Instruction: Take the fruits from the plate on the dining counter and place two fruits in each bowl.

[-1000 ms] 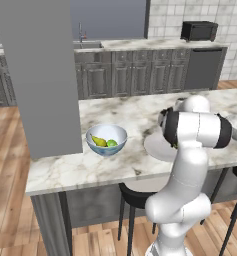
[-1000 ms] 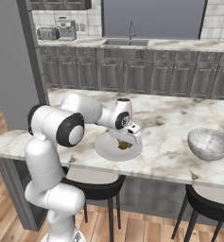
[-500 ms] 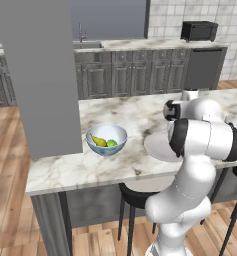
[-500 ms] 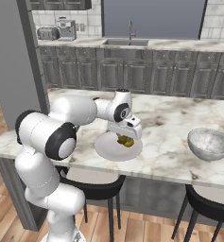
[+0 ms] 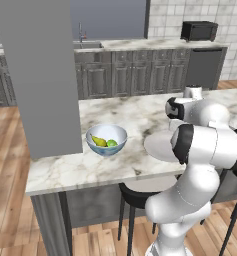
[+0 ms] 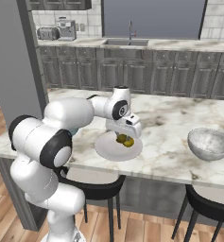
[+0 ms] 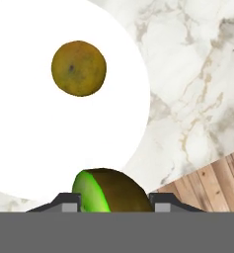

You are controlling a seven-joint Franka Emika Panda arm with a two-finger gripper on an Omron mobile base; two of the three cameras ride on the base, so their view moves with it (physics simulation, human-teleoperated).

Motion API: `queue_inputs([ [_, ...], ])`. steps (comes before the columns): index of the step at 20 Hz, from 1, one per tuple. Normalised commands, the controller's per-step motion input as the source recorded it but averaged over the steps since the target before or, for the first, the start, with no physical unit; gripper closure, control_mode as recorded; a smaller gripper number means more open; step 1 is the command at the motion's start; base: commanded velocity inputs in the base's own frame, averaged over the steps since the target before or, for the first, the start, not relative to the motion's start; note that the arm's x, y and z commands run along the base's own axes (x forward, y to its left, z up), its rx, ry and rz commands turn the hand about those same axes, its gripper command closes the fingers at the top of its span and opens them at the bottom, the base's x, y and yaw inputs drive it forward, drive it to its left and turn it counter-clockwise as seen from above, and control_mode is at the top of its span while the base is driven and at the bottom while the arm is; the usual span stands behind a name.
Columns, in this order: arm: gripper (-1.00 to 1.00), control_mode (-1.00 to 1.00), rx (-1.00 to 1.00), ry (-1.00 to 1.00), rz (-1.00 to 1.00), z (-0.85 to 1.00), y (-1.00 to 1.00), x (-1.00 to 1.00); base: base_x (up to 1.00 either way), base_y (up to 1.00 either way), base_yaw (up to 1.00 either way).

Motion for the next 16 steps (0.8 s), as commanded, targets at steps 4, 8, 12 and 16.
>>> queue_inputs([
  [4,1.00,-1.00,0.00,0.00,0.00,0.00,0.00,0.00,0.00,0.00,0.00],
  [8,1.00,-1.00,0.00,0.00,0.00,0.00,0.00,0.00,0.00,0.00,0.00],
  [12,1.00,-1.00,0.00,0.00,0.00,0.00,0.00,0.00,0.00,0.00,0.00],
  [16,1.00,1.00,0.00,0.00,0.00,0.00,0.00,-0.02,-0.03,-0.25,-0.04],
])
